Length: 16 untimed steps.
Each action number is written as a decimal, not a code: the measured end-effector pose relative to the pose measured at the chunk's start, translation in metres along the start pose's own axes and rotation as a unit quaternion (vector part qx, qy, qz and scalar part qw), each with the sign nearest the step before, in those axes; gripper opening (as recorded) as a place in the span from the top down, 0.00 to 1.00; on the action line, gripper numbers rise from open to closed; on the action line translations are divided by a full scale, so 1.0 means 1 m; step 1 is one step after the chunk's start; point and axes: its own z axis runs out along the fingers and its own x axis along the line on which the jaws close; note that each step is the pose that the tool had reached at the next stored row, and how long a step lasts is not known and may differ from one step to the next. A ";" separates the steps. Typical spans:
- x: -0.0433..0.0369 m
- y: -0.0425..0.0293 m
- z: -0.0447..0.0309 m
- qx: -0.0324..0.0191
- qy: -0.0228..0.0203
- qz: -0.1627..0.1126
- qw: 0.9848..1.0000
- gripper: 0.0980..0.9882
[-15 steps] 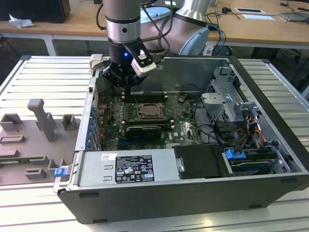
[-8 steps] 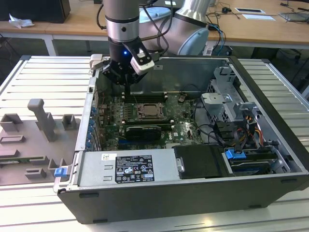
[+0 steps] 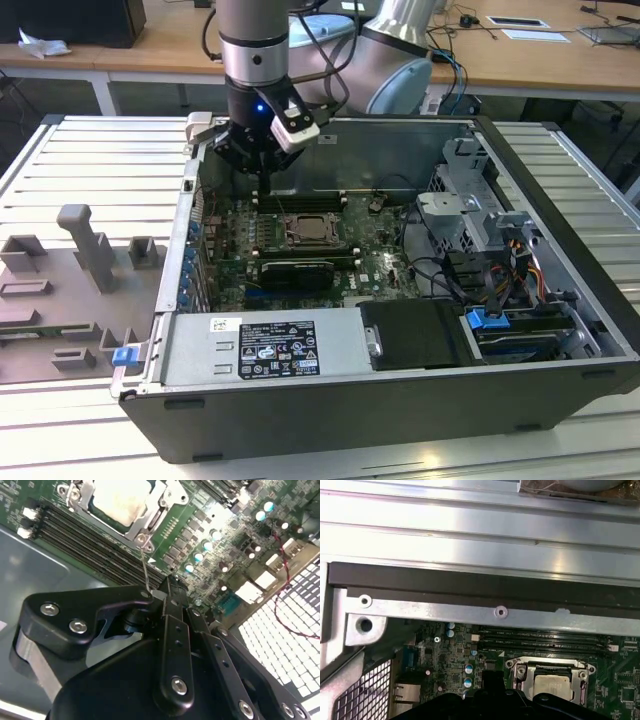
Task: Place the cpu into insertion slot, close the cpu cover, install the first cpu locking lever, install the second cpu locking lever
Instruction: 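Install the first cpu locking lever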
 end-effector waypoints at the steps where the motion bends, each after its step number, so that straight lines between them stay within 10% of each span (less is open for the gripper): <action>1: -0.0024 0.0001 0.0002 0.000 0.000 0.000 1.000 0.99; 16: -0.0558 -0.0041 0.0096 -0.002 0.000 0.000 1.000 0.99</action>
